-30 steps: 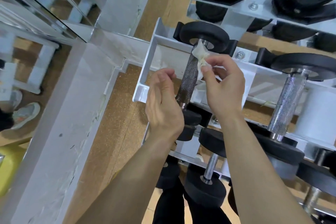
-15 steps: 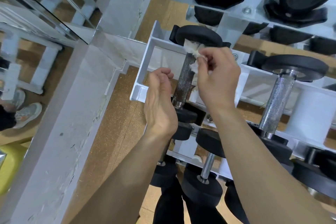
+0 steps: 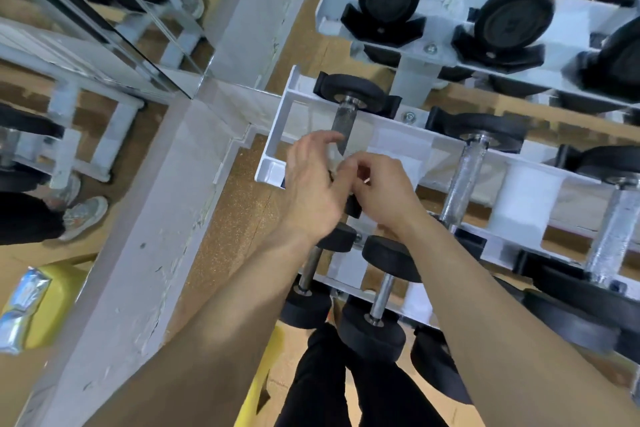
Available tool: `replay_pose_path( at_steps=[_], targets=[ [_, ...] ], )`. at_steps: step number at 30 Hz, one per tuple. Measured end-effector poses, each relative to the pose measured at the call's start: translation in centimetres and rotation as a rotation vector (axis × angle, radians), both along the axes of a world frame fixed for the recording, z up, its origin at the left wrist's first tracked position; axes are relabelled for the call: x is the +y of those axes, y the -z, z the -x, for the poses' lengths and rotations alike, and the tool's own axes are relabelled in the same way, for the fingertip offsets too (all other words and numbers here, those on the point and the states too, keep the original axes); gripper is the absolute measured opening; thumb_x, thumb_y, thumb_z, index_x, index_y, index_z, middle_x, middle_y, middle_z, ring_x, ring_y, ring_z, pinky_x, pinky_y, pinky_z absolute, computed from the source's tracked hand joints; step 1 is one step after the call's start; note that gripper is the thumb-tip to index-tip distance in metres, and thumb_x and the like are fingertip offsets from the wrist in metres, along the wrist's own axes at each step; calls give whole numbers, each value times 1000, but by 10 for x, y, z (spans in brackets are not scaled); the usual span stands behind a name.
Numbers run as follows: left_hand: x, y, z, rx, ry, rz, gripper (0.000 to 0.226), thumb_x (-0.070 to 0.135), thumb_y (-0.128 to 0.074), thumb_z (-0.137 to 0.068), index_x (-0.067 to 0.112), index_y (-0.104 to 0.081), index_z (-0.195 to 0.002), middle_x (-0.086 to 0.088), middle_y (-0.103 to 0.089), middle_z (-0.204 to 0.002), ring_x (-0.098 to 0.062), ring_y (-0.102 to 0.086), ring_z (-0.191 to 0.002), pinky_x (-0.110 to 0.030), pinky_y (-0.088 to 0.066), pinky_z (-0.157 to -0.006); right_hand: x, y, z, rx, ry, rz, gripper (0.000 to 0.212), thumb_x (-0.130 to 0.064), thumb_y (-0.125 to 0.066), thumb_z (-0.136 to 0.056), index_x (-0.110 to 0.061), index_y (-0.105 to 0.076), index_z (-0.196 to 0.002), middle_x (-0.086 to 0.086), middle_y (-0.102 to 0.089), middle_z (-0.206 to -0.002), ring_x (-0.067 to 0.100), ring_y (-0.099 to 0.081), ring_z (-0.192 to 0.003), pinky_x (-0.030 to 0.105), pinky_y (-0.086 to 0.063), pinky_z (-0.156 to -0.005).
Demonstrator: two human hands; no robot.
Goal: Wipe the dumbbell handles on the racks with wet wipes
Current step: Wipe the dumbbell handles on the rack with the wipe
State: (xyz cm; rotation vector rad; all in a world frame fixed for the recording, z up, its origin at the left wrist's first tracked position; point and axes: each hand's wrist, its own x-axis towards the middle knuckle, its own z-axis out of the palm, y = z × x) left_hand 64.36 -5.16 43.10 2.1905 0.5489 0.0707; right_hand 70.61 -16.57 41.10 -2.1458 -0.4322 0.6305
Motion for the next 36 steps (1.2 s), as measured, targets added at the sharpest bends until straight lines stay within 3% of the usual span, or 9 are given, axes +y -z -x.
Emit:
replay_pose_path(
  at_steps=[7,11,15,19,24,26,28,30,36],
  targets=[
    [-49,-60,28,-21,-175,322,42,7,-53,-98,28,-59,-135,11,-61,-131,-2,-53,-125,-29,-44,-110,-59,-72,26,482,424,-543,13,-3,-60,-95,-14,-67,-97,0,-72,-84,17,-68,-83,40,-59,-78],
    [-67,-85,32,78,-135,499,35,16,-68,-95,20,-65,-130,15,-72,-98,7,-65,-98,-8,-47,-88,-98,-93,40,435,437,-561,20,-3,-67,-93,-22,-64,-91,-7,-72,-80,12,-67,-80,39,-58,-76],
    [-87,-95,21,110,-111,525,26,12,-75,-89,19,-72,-114,1,-72,-96,-12,-67,-91,-24,-54,-85,-124,-100,41,395,519,-518,27,-1,-71,-90,-15,-63,-111,-16,-68,-78,8,-65,-76,36,-61,-70],
    [-91,-94,8,91,-94,509,20,15,-75,-90,28,-71,-105,0,-69,-99,-15,-65,-95,-29,-57,-88,-149,-98,31,394,557,-514,21,-3,-68,-94,-19,-68,-108,4,-67,-97,24,-68,-89,45,-61,-79],
    [-79,-87,-4,147,-19,533,18,18,-71,-93,31,-74,-107,-2,-73,-108,-23,-66,-108,-41,-54,-99,-175,-87,22,455,631,-477,15,-1,-63,-95,-13,-70,-90,-5,-65,-65,19,-60,-70,27,-51,-67],
    [-80,-83,-9,170,37,629,22,16,-69,-94,25,-74,-113,-4,-73,-112,-26,-67,-110,-44,-56,-96,-179,-84,21,551,568,-487,5,-17,-66,-92,-16,-71,-92,-3,-69,-77,15,-65,-78,31,-56,-75],
    [-88,-82,-12,200,54,708,22,10,-66,-96,15,-72,-116,-7,-73,-111,-23,-70,-101,-34,-59,-78,-177,-81,22,624,514,-494,25,-39,-72,-80,-22,-74,-98,0,-73,-97,15,-68,-96,36,-57,-88],
    [-96,-83,-15,236,33,795,21,5,-64,-97,7,-69,-117,-10,-70,-104,-22,-69,-88,-24,-55,-61,-172,-81,23,543,504,-479,24,-47,-77,-70,-29,-76,-84,-1,-72,-92,17,-67,-93,35,-52,-87],
    [-97,-74,-21,388,170,596,24,32,-80,-78,19,-71,-95,-2,-68,-90,-20,-62,-86,-29,-45,-77,-173,-70,11,548,709,-722,22,-7,-71,-76,-21,-59,-63,10,-62,-79,27,-61,-76,34,-51,-69]
  ],
)
